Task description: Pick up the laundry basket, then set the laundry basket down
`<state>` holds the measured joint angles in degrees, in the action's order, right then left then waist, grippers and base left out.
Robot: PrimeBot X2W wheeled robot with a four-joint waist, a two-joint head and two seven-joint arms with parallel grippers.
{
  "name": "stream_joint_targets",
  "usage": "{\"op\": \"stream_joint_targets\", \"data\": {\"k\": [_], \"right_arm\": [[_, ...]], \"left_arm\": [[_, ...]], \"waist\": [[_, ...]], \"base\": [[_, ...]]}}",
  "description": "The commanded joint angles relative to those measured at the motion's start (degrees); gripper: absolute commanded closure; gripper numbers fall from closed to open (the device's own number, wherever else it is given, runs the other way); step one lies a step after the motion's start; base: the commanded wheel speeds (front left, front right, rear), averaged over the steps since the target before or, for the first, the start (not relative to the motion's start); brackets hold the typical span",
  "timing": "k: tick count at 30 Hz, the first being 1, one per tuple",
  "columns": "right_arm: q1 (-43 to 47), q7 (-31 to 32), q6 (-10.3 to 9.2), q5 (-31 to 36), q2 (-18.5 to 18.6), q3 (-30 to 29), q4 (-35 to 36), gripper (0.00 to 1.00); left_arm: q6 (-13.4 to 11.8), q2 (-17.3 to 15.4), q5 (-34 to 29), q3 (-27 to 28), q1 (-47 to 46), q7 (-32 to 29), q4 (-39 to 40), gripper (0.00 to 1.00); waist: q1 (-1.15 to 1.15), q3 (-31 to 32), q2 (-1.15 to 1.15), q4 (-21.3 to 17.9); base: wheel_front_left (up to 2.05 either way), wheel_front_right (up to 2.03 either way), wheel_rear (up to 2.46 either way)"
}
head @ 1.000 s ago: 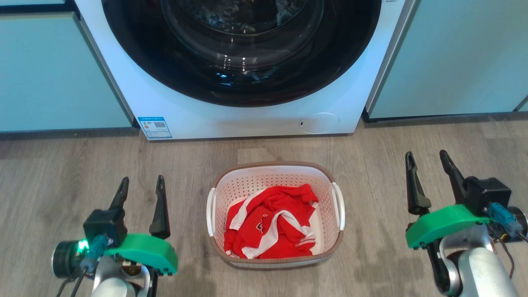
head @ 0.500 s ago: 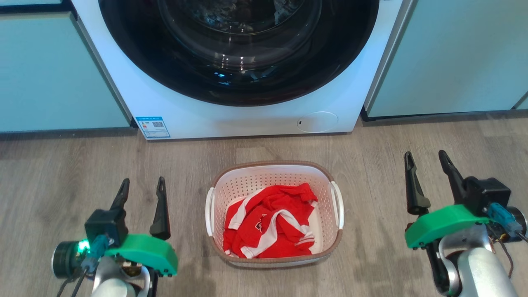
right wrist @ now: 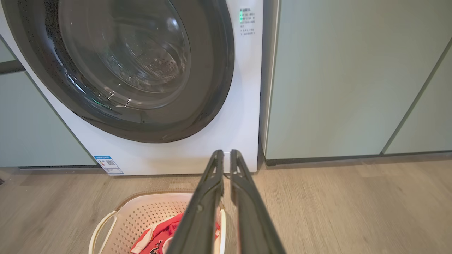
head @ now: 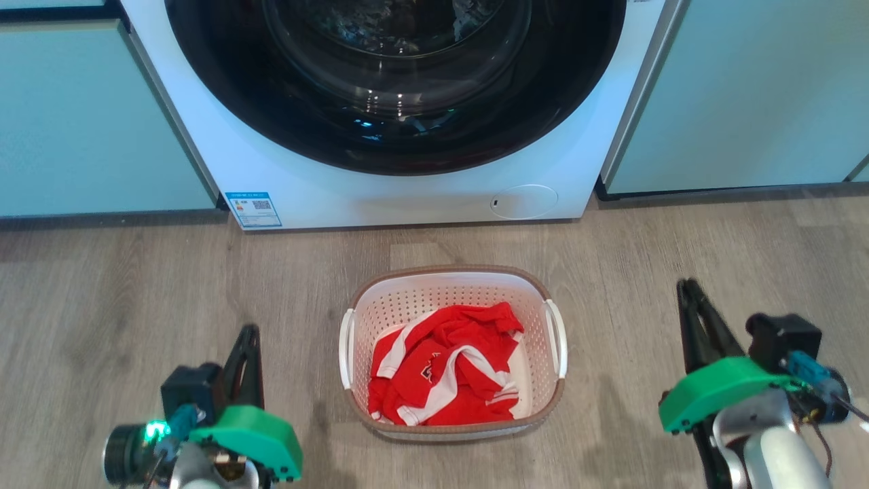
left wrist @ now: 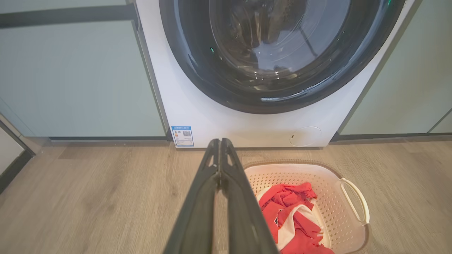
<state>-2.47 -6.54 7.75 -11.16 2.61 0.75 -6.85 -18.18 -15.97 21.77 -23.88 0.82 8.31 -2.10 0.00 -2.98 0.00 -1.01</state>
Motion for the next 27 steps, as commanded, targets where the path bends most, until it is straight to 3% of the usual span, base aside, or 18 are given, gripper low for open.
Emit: {"op": "stream_joint_targets", "data": {"k": [1, 27], "right_arm": [[-0.2, 0.0, -0.01, -1.6, 0.1, 0.1, 1.1, 1.0], [-1.0, 1.9, -0.06, -19.5, 1.1, -0.4, -0.7, 1.0]], "left_arm": [[0.3, -0.1, 1.4, 0.6, -0.3, -0.1, 1.0, 1.0], [5.8, 2.0, 16.8, 6.1, -1.9, -2.6, -2.2, 1.0]], "waist": [[0.0, 0.0, 0.0, 0.0], [0.0, 0.6, 0.0, 0.2]], "base": [[0.0, 0.0, 0.0], [0.0, 0.0, 0.0]]}}
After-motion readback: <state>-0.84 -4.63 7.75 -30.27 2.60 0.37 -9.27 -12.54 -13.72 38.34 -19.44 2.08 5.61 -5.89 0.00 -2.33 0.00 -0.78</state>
